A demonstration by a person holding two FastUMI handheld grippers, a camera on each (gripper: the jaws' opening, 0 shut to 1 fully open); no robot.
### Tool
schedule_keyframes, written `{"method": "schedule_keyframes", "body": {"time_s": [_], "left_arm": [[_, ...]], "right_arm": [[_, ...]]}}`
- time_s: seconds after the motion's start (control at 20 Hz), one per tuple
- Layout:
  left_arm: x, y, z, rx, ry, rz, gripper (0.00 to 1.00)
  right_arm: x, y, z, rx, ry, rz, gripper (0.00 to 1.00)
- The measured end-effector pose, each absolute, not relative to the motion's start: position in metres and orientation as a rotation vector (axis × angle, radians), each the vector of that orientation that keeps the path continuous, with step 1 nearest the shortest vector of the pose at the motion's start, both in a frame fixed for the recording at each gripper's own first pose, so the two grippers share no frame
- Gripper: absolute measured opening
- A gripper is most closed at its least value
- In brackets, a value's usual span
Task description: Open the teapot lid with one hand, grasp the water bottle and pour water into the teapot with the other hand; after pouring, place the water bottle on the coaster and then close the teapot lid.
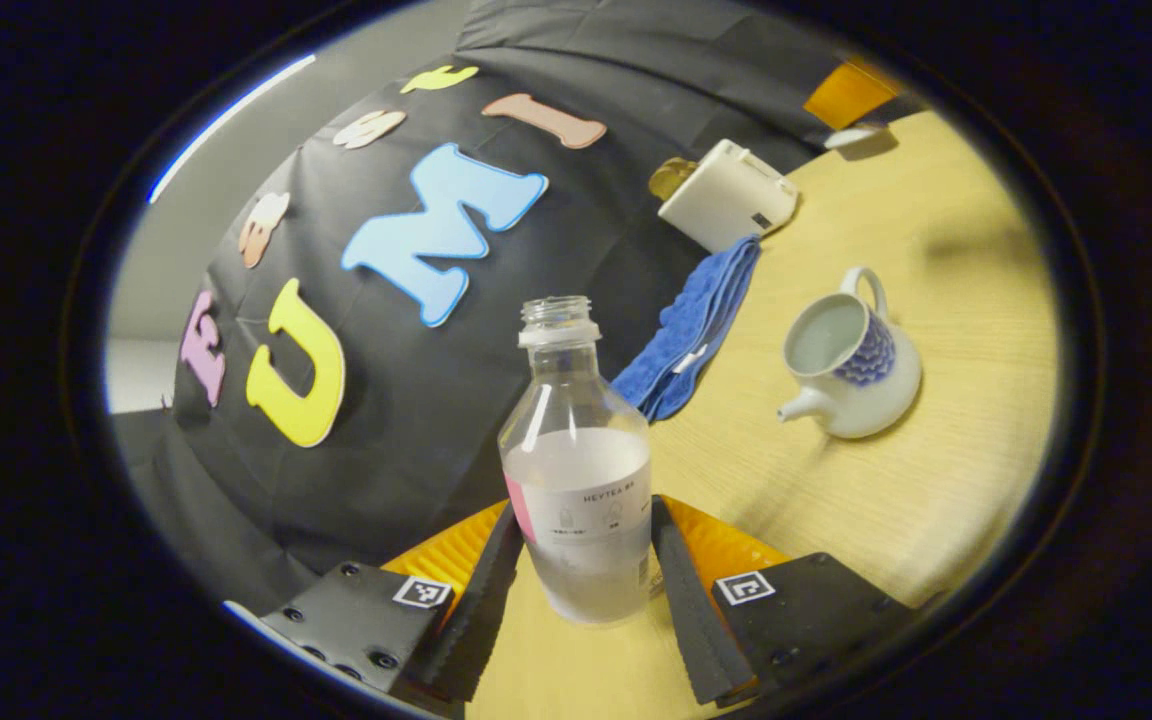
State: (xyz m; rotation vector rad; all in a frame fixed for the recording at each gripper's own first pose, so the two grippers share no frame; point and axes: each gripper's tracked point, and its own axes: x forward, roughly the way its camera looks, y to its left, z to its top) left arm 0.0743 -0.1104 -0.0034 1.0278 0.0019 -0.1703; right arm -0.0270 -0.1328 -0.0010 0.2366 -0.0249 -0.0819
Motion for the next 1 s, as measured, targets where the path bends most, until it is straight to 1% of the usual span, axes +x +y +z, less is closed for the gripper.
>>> {"method": "schedule_keyframes", "body": {"time_s": [0.15,0.55,1.0], "left_arm": [[0.076,-0.123,-0.004,1.137,-0.015,-0.196,0.87],[0.082,-0.14,-0.003,1.328,-0.036,-0.216,0.86],[0.082,-0.144,-0.004,1.546,-0.047,-0.234,0.86]], "right_arm": [[-0.03,-0.144,-0.006,0.265,-0.021,-0.09,0.03],[-0.037,-0.16,-0.017,0.267,-0.011,-0.094,0.03],[-0.043,-0.168,-0.032,0.28,0.007,-0.088,0.03]]}}
